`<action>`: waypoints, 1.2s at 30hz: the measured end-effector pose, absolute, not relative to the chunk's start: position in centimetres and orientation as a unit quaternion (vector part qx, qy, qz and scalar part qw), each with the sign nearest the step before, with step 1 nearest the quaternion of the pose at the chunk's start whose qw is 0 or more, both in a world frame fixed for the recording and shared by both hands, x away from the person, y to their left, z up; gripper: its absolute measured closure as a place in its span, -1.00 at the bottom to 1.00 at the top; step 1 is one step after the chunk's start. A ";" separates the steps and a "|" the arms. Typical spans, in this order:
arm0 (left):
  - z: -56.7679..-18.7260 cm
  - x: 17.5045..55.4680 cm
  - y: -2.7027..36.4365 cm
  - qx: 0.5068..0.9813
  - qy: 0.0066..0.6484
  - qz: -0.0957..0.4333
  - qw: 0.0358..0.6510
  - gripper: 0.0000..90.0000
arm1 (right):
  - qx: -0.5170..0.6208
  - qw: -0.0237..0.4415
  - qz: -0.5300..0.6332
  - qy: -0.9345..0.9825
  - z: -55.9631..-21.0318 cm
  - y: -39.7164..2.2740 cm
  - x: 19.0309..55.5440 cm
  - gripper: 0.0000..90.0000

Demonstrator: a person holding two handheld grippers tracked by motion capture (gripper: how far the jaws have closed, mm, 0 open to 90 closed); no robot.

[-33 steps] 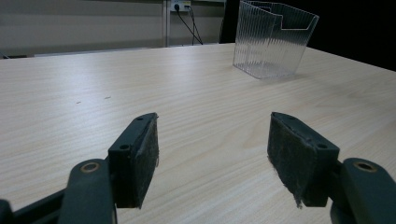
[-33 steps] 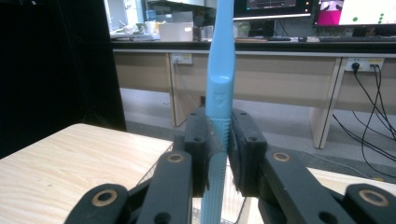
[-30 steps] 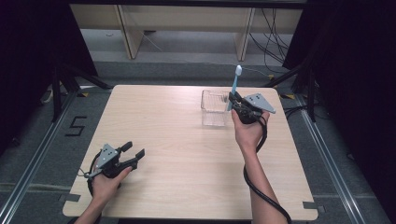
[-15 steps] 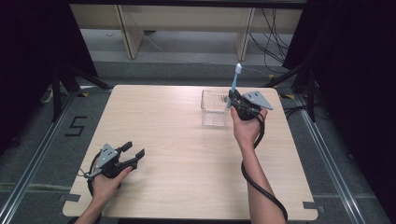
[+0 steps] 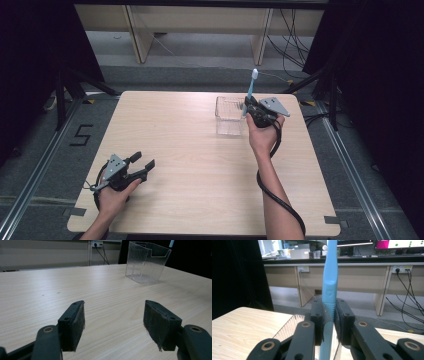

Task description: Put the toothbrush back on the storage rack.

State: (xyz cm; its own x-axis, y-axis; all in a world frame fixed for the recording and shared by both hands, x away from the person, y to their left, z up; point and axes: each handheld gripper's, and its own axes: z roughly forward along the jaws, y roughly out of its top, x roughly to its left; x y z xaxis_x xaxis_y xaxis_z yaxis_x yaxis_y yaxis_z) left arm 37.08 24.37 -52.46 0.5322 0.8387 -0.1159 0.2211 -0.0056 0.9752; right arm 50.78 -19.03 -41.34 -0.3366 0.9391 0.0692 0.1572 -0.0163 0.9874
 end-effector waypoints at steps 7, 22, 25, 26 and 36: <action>-52.5 37.0 24.3 0.658 0.403 0.267 0.578 -0.27 | 0.452 0.357 0.549 0.606 -41.6 -18.9 51.1 0.75; -52.5 37.0 24.3 0.658 0.403 0.266 0.578 -0.27 | 0.457 0.357 0.542 0.608 -42.3 -18.8 51.1 0.75; -52.5 37.0 24.3 0.658 0.403 0.266 0.578 -0.27 | 0.462 0.355 0.542 0.606 -42.5 -18.8 51.1 0.75; -52.5 37.0 24.3 0.658 0.403 0.266 0.577 -0.27 | 0.455 0.356 0.543 0.610 -42.5 -18.9 51.2 0.74; -52.4 37.0 24.3 0.658 0.404 0.266 0.577 -0.27 | 0.456 0.356 0.538 0.613 -43.1 -18.8 51.1 0.74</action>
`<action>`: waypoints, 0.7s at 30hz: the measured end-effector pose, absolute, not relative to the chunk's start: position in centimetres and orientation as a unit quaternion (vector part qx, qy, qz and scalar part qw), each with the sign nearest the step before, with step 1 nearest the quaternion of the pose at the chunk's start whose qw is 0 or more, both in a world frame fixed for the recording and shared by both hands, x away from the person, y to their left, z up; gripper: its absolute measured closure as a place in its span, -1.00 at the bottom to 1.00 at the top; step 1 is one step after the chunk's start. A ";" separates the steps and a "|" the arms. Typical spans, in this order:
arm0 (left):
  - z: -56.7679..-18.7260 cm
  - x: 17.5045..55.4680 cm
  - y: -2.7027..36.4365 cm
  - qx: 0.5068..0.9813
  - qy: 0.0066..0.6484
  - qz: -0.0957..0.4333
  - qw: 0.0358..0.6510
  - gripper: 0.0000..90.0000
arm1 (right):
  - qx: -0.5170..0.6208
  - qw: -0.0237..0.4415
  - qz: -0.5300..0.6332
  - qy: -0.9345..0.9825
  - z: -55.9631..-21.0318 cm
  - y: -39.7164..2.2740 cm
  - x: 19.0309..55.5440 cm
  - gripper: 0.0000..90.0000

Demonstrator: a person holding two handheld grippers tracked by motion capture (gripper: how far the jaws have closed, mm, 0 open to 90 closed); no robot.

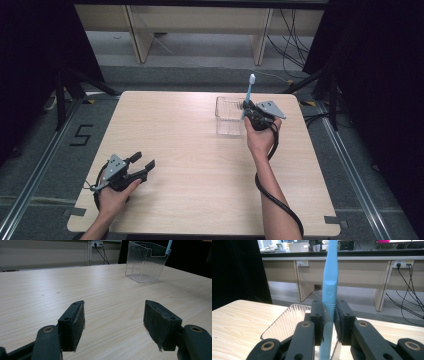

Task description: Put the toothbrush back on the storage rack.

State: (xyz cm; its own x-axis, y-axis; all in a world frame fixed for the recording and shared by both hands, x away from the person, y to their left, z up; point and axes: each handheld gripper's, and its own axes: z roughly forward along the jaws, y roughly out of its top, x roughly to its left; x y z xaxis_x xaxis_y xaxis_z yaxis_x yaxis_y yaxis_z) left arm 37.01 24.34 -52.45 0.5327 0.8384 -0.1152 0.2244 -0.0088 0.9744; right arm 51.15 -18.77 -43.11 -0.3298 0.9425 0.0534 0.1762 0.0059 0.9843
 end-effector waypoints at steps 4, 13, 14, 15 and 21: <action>-52.4 37.0 24.3 0.658 0.403 0.266 0.577 -0.27 | 0.460 0.352 0.536 0.614 -43.4 -18.8 51.1 0.74; -52.4 37.0 24.3 0.658 0.404 0.266 0.577 -0.27 | 0.462 0.351 0.536 0.614 -43.9 -18.9 51.1 0.74; -52.4 37.0 24.3 0.658 0.404 0.266 0.577 -0.27 | 0.462 0.351 0.535 0.614 -43.9 -18.9 51.1 0.74; -52.4 37.0 24.3 0.658 0.404 0.266 0.577 -0.27 | 0.454 0.358 0.530 0.621 -43.9 -19.0 51.2 0.74; -52.4 37.0 24.4 0.660 0.407 0.265 0.574 -0.27 | 0.464 0.352 0.530 0.616 -44.2 -18.7 51.0 0.73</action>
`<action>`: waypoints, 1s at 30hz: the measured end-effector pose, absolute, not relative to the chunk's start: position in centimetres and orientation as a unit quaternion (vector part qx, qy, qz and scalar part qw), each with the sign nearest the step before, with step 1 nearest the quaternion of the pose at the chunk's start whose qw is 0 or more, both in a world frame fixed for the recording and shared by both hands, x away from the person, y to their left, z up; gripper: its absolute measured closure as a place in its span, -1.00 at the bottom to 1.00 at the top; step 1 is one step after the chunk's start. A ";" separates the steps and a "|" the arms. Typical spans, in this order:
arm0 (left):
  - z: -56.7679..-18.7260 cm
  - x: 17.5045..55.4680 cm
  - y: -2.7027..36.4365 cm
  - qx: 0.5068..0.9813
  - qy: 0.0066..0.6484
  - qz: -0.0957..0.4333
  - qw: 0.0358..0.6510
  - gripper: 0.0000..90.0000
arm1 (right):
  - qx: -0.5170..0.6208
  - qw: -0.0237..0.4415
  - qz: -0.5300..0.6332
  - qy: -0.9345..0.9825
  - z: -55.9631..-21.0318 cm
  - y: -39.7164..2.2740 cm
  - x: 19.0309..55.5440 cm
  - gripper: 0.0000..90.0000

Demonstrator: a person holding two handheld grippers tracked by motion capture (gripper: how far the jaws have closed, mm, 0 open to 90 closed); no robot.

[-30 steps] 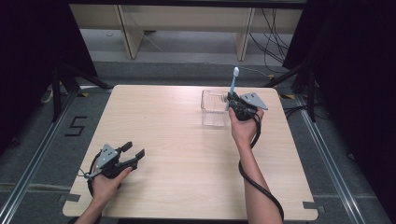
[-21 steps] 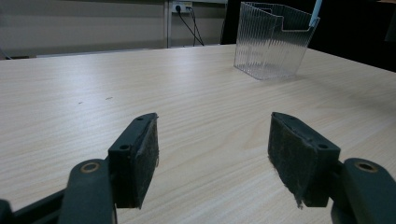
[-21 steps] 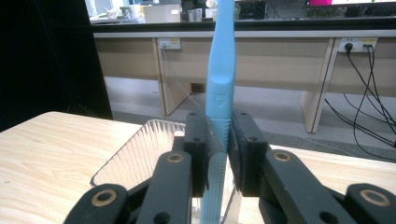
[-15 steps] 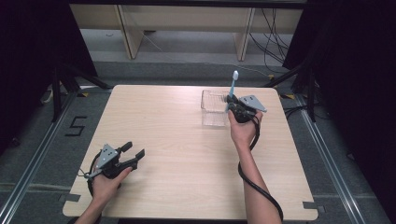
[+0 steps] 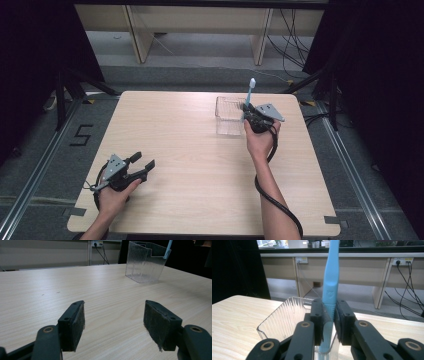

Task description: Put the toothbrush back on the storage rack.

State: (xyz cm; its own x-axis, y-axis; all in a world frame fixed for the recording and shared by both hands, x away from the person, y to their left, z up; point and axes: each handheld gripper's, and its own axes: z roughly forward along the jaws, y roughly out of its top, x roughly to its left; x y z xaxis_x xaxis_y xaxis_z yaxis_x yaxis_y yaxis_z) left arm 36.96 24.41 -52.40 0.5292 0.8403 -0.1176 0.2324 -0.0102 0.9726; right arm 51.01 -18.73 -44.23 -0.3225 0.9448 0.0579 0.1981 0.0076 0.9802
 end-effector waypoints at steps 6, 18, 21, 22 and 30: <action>-52.4 36.9 24.4 0.661 0.409 0.264 0.572 -0.27 | 0.456 0.357 0.530 0.619 -44.5 -18.8 51.1 0.73; -52.4 36.9 24.4 0.660 0.408 0.264 0.572 -0.27 | 0.463 0.354 0.523 0.621 -45.1 -18.8 50.9 0.73; -52.4 36.9 24.5 0.660 0.409 0.264 0.572 -0.27 | 0.461 0.354 0.523 0.623 -45.2 -18.7 50.9 0.73; -52.4 36.9 24.5 0.660 0.409 0.264 0.572 -0.27 | 0.464 0.351 0.522 0.623 -45.3 -18.7 50.9 0.73; -52.4 36.9 24.5 0.660 0.409 0.264 0.573 -0.28 | 0.467 0.349 0.519 0.625 -45.6 -18.6 50.9 0.73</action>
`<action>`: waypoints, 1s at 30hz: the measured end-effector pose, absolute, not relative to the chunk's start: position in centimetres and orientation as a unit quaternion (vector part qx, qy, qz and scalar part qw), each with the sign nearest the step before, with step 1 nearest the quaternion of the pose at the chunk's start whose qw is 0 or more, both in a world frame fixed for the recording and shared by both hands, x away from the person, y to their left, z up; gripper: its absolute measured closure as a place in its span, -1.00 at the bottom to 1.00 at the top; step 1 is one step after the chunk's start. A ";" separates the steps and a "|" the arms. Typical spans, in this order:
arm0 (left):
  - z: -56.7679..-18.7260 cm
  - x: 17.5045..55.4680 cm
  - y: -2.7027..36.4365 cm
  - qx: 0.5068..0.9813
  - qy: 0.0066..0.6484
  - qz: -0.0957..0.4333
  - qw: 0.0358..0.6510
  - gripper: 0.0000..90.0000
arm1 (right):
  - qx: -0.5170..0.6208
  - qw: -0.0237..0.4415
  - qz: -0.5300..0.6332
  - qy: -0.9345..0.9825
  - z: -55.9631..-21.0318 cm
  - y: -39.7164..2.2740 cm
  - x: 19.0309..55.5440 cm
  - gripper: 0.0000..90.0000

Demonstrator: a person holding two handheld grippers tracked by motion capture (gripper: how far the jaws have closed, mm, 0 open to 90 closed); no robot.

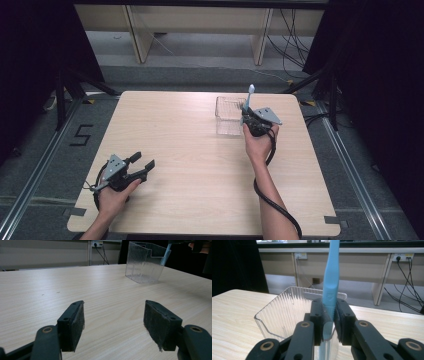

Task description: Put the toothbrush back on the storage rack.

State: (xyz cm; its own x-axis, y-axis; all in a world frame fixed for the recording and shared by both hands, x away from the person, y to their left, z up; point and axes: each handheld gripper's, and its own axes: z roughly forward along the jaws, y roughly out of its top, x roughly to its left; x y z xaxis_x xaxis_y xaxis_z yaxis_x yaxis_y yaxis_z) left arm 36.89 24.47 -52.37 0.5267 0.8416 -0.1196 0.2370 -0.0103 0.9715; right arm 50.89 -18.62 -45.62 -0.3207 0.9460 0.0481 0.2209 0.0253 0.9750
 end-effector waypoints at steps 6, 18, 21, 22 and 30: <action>-52.4 36.9 24.5 0.660 0.409 0.264 0.573 -0.28 | 0.472 0.348 0.519 0.622 -45.8 -18.5 50.8 0.73; -52.4 36.9 24.5 0.659 0.409 0.264 0.573 -0.28 | 0.471 0.347 0.520 0.622 -46.1 -18.6 50.8 0.72; -52.4 36.9 24.5 0.660 0.410 0.263 0.572 -0.28 | 0.478 0.345 0.518 0.620 -46.1 -18.5 50.7 0.72; -52.4 36.9 24.5 0.660 0.410 0.263 0.572 -0.28 | 0.472 0.348 0.517 0.624 -46.1 -18.6 50.8 0.71; -52.4 36.9 24.5 0.660 0.410 0.263 0.573 -0.28 | 0.474 0.347 0.513 0.626 -46.2 -18.5 50.9 0.71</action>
State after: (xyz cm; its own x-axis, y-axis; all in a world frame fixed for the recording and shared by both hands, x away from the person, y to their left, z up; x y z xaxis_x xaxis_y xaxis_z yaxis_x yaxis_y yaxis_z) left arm 36.90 24.48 -52.37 0.5256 0.8419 -0.1223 0.2394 -0.0084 0.9709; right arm 50.93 -18.54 -46.25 -0.3105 0.9491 0.0527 0.2371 0.0237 0.9712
